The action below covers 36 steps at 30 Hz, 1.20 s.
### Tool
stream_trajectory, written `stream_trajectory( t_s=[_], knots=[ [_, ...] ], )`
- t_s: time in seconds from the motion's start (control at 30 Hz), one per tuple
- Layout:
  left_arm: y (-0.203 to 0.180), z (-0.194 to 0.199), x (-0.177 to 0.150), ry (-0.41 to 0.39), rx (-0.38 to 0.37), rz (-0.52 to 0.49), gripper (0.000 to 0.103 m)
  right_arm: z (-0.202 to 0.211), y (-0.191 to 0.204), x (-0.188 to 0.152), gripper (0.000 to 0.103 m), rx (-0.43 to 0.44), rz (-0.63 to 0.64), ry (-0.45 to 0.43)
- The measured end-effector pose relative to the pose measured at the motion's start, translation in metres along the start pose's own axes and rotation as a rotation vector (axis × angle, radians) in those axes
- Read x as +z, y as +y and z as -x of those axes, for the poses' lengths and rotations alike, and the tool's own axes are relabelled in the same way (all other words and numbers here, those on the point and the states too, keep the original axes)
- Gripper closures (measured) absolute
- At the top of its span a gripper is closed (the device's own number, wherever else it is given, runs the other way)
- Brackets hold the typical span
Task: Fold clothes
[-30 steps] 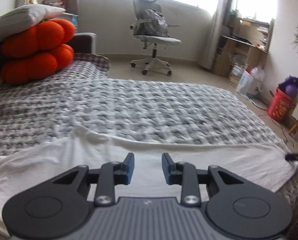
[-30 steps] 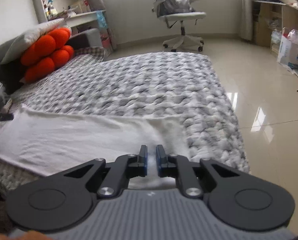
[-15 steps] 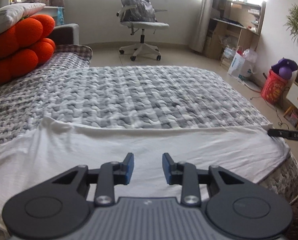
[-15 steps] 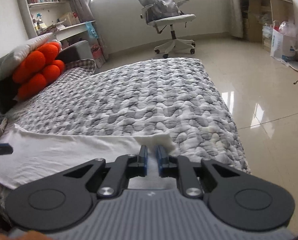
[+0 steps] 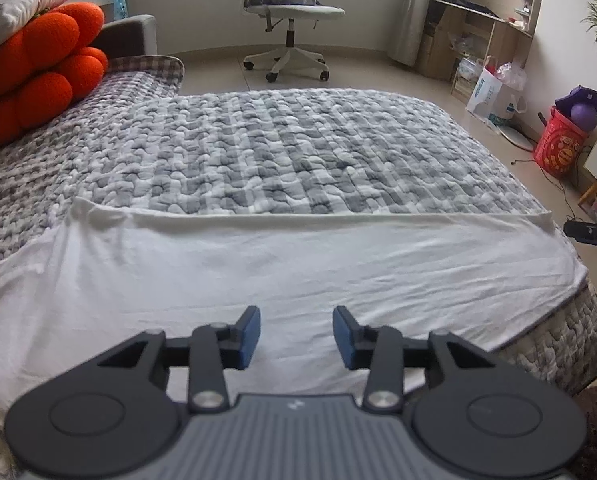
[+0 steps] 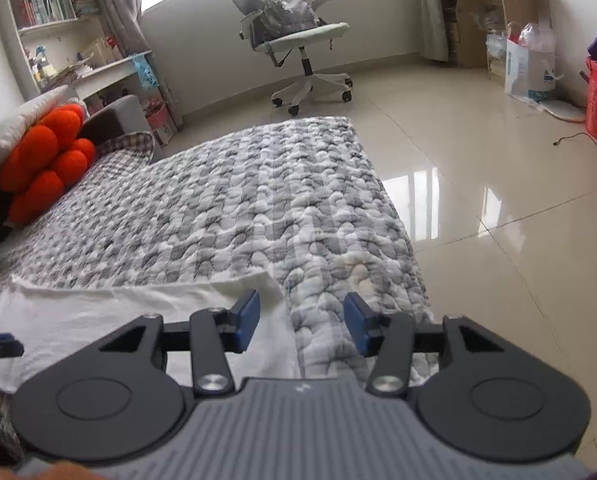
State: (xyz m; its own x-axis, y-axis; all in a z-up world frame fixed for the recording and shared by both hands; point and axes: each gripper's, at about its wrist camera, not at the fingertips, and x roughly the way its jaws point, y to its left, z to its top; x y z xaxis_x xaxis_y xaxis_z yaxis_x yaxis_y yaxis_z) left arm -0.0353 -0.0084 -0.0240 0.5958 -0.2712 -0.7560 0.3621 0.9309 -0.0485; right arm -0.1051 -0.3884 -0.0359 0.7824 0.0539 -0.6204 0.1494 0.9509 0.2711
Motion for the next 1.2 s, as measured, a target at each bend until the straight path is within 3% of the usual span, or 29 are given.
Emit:
stream_trajectory(
  t_s=[0.37,0.53,1.03,1.2],
  knots=[
    [-0.007,0.001,-0.004,0.057,0.001,-0.006,0.049,0.006,0.015,0.006,0.052,-0.052,0.055,0.136],
    [-0.008,0.003,-0.005,0.070,-0.008,-0.010,0.046,0.008,0.013,0.013,0.052,-0.030,-0.018,0.179],
    [-0.017,0.002,-0.008,0.095,-0.044,-0.038,0.040,0.011,0.014,0.016,0.052,-0.062,-0.075,0.244],
    [-0.022,-0.002,-0.008,0.095,-0.052,-0.042,0.039,0.007,0.020,0.006,0.052,-0.083,-0.028,0.270]
  ],
)
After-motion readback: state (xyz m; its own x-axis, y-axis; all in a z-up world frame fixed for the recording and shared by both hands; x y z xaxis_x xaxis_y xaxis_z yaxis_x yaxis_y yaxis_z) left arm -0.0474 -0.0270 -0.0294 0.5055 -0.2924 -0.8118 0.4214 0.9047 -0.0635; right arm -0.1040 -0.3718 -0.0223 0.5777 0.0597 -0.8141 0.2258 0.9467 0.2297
